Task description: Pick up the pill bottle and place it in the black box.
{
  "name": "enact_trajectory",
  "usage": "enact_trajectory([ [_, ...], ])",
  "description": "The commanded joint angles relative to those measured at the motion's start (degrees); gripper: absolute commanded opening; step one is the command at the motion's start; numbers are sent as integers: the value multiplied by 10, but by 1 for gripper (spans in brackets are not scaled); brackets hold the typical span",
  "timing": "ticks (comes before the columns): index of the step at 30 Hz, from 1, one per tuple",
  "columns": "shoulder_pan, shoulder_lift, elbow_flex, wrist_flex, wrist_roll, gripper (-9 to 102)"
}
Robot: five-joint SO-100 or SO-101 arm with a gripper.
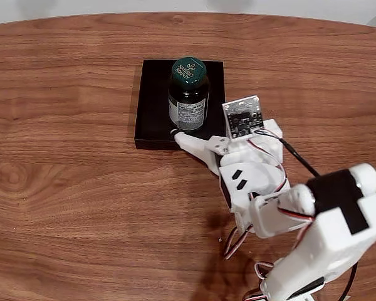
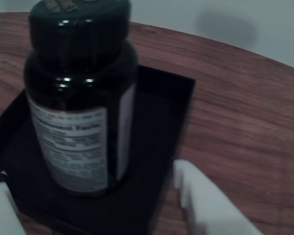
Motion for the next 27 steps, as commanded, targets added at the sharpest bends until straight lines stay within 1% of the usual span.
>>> enact_trajectory([
  [1,5,81,13,26,7,38],
  [12,4,211,82,90,22,37],
  [19,17,291,112,148,31,37],
  [25,40,358,112,226,37,36],
  [27,48,387,112,265,40,36],
])
